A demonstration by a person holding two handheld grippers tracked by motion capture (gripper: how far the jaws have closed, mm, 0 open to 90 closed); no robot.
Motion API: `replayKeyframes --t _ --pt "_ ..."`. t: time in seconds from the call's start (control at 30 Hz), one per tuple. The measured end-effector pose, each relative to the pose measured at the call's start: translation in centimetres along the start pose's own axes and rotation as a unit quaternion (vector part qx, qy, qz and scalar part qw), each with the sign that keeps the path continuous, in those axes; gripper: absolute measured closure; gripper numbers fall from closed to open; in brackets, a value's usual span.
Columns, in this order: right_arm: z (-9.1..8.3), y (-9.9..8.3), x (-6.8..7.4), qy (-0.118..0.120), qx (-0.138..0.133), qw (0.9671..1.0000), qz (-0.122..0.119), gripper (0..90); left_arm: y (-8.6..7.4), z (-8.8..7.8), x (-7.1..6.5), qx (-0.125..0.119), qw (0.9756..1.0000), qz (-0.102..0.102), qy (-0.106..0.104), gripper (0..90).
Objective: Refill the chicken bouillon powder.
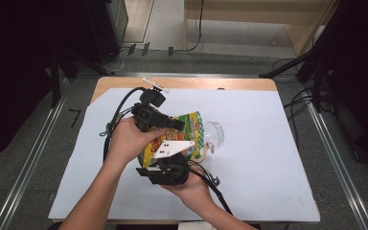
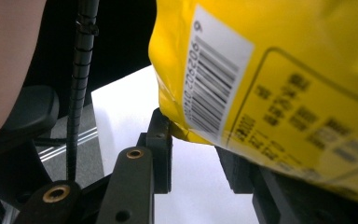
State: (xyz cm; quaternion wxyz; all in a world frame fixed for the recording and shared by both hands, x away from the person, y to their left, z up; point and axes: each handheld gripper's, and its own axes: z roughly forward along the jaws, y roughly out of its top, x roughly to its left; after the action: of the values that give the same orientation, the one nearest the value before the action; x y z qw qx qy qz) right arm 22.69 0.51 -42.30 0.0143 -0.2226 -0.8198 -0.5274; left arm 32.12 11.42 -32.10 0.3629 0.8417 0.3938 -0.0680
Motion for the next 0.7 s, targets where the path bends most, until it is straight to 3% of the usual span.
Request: replayKeyframes --t 0.17,0.3,0.7 --pt "0.09 0.00 0.03 0.005 -0.001 1.0000 0.004 65.8 0.03 0.08 0.09 0.002 1.0000 0.001 0.000 80.2" --pt "-0.04 0.07 0.28 -0.005 -0.002 1.0000 -0.002 68.8 0.02 0.00 0.07 -0.001 1.0000 -0.002 -0.003 80.1" --pt "0.00 0.00 0.24 -0.004 -0.008 1.0000 -0.002 68.8 0.03 -0.03 0.14 -0.001 1.0000 -0.003 -0.003 79.9"
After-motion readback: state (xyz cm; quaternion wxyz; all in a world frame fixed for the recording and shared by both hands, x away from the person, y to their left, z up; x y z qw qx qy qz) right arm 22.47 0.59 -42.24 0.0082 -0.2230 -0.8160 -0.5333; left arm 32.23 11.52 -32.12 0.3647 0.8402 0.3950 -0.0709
